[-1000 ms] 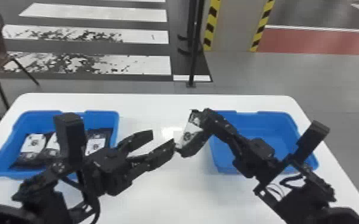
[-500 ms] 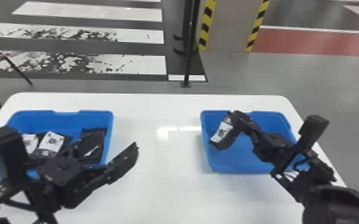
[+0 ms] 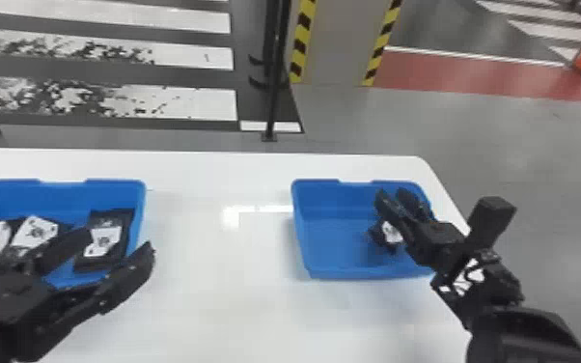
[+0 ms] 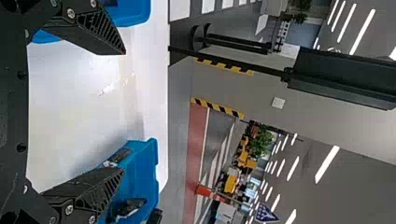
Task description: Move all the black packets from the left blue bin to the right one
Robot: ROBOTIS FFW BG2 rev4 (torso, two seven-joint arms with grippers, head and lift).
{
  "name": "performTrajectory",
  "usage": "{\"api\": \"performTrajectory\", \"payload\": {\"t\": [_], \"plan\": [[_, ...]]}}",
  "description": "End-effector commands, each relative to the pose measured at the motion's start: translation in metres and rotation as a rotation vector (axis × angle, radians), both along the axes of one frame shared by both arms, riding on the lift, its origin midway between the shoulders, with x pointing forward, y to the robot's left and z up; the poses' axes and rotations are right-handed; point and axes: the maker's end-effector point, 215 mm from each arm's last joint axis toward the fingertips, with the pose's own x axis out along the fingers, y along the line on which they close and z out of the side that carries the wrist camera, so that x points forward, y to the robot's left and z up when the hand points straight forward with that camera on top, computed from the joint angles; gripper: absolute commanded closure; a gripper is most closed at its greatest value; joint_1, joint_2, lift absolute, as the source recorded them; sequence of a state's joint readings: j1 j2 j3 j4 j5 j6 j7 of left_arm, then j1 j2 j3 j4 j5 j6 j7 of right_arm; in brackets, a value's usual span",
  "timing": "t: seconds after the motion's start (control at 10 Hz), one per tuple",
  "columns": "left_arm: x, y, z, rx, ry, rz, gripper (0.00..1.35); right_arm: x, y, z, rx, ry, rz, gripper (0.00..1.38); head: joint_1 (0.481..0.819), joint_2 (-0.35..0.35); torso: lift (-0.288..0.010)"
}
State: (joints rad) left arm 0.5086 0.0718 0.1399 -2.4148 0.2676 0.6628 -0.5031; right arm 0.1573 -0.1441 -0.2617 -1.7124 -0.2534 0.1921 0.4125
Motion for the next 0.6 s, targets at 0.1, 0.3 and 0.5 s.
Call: {"api": "performTrajectory", "payload": {"t": [0.1, 0.3, 0.5], "plan": [[0.007, 0.031, -0.013, 0.047, 0.048, 0.060, 0.16, -0.050, 0.026, 0.040, -0.060, -0.087, 0.015, 0.16, 0.695, -0.188, -0.140], [0.020, 0.056, -0.031, 0.105, 0.097, 0.107, 0.16, -0.080, 0.060, 0.057, -0.041, -0.106, 0.067, 0.16, 0.695, -0.134, -0.140], [0.043, 0.083, -0.058, 0.125, 0.150, 0.155, 0.16, -0.104, 0.076, 0.066, -0.029, -0.124, 0.085, 0.16, 0.695, -0.077, -0.140]]}}
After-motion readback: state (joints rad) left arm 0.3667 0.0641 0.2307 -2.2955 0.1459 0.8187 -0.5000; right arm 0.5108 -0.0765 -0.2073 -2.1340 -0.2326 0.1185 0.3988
